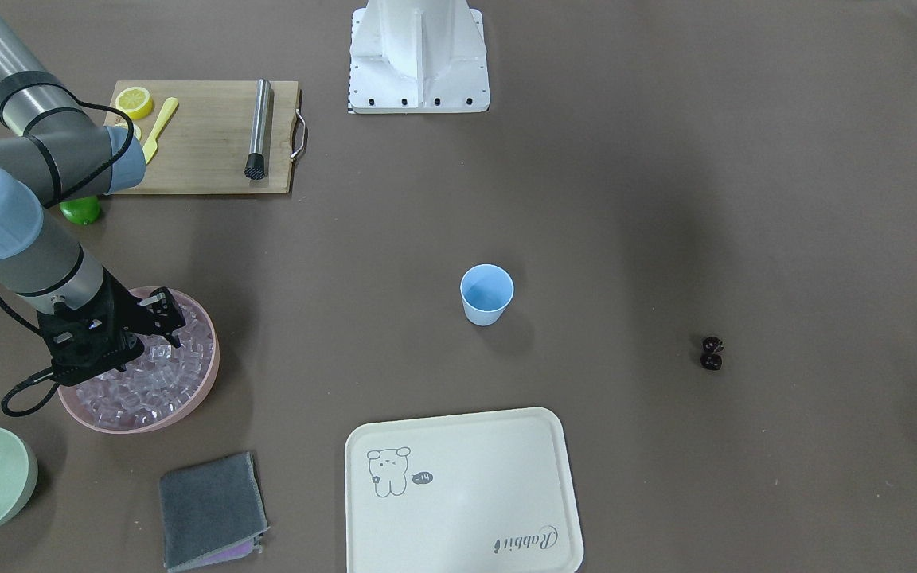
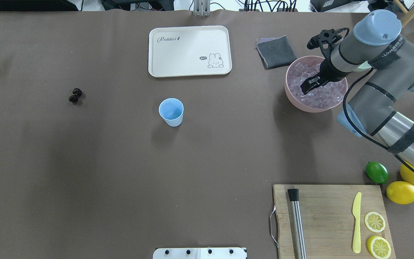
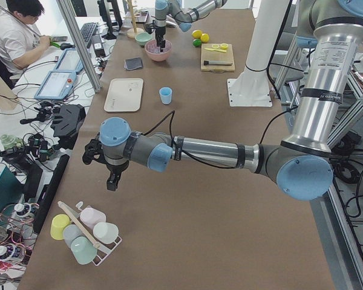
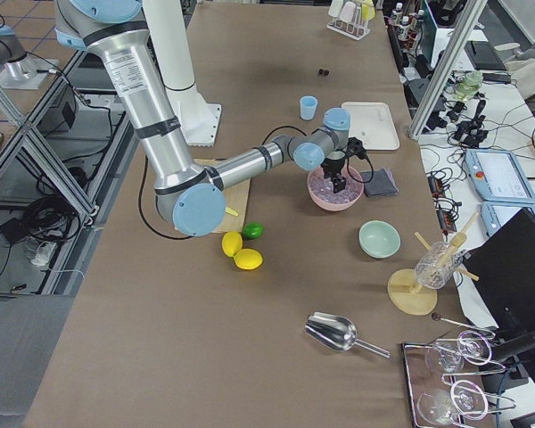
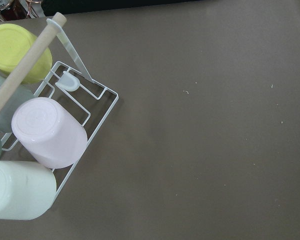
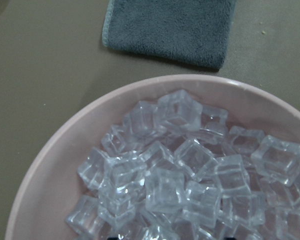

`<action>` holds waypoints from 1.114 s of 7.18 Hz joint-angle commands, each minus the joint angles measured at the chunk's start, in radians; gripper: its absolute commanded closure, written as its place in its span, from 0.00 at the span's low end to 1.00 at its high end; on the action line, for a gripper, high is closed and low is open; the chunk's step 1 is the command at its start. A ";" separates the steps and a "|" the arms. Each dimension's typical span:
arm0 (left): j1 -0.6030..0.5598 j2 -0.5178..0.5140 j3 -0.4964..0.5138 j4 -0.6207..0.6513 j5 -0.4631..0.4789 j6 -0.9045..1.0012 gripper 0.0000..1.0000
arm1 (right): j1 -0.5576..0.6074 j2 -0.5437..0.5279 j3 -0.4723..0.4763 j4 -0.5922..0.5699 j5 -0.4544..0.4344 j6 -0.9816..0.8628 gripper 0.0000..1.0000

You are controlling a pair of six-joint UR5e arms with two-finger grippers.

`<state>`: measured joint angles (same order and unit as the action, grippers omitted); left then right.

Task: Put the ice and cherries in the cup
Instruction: 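Reach the right gripper into the pink bowl and grasp an ice cube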

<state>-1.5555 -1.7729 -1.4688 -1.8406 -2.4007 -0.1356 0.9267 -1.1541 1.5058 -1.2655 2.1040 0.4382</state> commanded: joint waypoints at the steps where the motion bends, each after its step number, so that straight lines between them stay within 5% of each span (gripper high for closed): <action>1: 0.000 0.003 0.001 0.000 0.000 0.001 0.02 | -0.003 -0.001 -0.002 0.000 -0.006 0.001 0.53; 3: 0.000 0.006 -0.001 0.000 0.000 0.001 0.02 | -0.012 -0.004 -0.004 0.000 -0.027 0.001 0.74; 4: 0.000 0.006 -0.001 0.000 0.000 0.001 0.02 | -0.014 -0.004 0.001 0.002 -0.032 0.007 0.97; 7: 0.000 0.004 0.002 0.000 0.000 -0.001 0.02 | 0.024 -0.004 0.022 0.038 -0.007 0.051 1.00; 8: 0.000 0.004 0.002 0.000 0.000 -0.001 0.02 | 0.090 0.008 0.037 0.014 0.099 0.048 1.00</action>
<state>-1.5555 -1.7680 -1.4666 -1.8408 -2.4007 -0.1363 0.9524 -1.1566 1.5252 -1.2371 2.1113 0.4855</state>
